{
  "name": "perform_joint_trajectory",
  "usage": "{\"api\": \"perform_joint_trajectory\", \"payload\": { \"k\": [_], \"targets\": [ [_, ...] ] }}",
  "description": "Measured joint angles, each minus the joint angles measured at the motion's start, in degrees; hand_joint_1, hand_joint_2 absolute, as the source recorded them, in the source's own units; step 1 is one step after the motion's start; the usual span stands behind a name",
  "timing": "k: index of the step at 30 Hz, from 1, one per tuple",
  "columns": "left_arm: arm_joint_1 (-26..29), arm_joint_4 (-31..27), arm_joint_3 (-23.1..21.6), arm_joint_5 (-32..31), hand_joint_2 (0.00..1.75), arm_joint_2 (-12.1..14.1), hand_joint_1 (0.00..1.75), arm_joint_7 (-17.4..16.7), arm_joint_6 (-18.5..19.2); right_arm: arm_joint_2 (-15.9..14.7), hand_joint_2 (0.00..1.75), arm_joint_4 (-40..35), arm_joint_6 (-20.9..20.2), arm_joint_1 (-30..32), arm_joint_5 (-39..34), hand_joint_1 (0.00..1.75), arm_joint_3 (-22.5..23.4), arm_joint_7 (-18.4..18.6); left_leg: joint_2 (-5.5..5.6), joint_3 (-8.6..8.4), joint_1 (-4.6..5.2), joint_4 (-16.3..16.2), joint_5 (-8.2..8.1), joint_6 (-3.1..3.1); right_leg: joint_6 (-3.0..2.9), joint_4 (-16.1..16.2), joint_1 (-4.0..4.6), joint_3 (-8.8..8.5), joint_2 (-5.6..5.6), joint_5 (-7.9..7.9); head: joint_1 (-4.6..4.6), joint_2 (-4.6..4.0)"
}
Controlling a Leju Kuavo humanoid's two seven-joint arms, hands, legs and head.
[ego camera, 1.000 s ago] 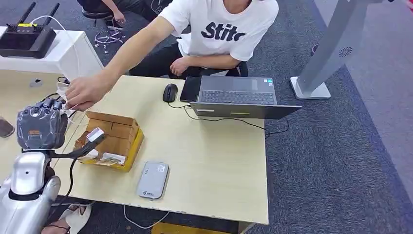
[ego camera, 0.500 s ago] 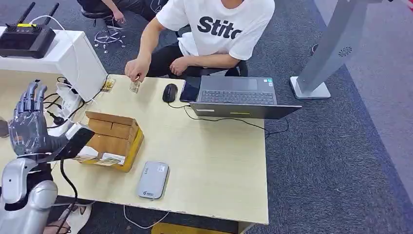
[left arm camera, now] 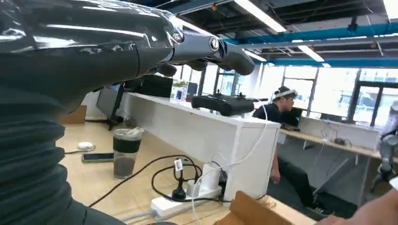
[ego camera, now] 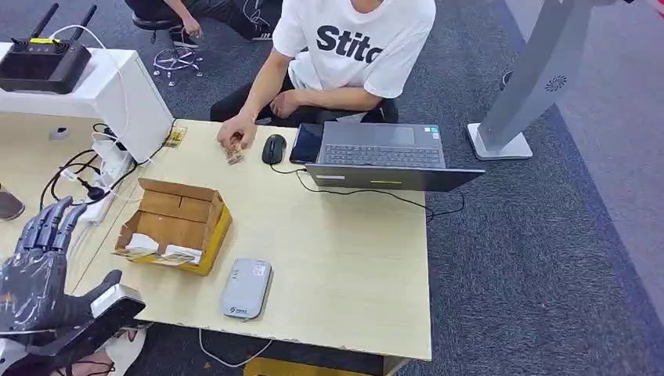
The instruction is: Pass the card to the sensor for recognition and then transmit it.
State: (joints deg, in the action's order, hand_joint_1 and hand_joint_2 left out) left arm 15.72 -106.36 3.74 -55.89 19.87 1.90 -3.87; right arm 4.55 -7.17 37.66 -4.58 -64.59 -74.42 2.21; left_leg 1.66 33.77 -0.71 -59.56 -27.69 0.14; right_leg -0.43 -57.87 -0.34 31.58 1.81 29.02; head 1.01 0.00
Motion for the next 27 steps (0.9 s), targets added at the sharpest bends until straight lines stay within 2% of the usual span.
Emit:
{"api": "perform_joint_trajectory", "payload": {
  "k": [8,13,21,27],
  "targets": [
    [4.3,-0.7,0.3,-1.5,1.75,4.2,0.0,-2.7,6.0,0.0,1.75,0.0,1.7,-0.1,0.7,0.0,-0.3,0.2,0.02,-0.01,0.0,0.0,0.01,0.0,0.0,0.0,0.0,-0.02,-0.03,-0.01,-0.02,0.0],
    [4.9,0.0,0.2,-2.5,1.75,6.0,0.0,-4.6,7.8,0.0,1.75,0.0,1.6,-0.2,1.1,0.0,-0.5,0.9,0.02,-0.01,0.01,0.0,0.01,0.0,0.0,0.0,-0.01,-0.01,-0.03,-0.01,-0.02,0.0],
    [1.0,8.5,-2.8,-9.6,1.75,5.6,0.0,-7.6,4.0,0.0,1.75,0.0,0.7,-0.4,2.5,0.0,-1.7,1.8,0.04,-0.02,0.02,0.0,0.02,0.01,-0.01,0.0,-0.01,-0.04,-0.07,-0.02,-0.04,0.0],
    [-2.1,16.8,-4.1,-13.1,1.75,3.9,0.0,-7.4,0.7,0.0,1.75,0.0,0.6,-0.5,3.3,0.0,-2.4,1.9,0.05,-0.02,0.02,0.0,0.03,-0.01,-0.03,0.0,-0.01,-0.03,-0.06,-0.03,-0.06,0.0]
  ]
}}
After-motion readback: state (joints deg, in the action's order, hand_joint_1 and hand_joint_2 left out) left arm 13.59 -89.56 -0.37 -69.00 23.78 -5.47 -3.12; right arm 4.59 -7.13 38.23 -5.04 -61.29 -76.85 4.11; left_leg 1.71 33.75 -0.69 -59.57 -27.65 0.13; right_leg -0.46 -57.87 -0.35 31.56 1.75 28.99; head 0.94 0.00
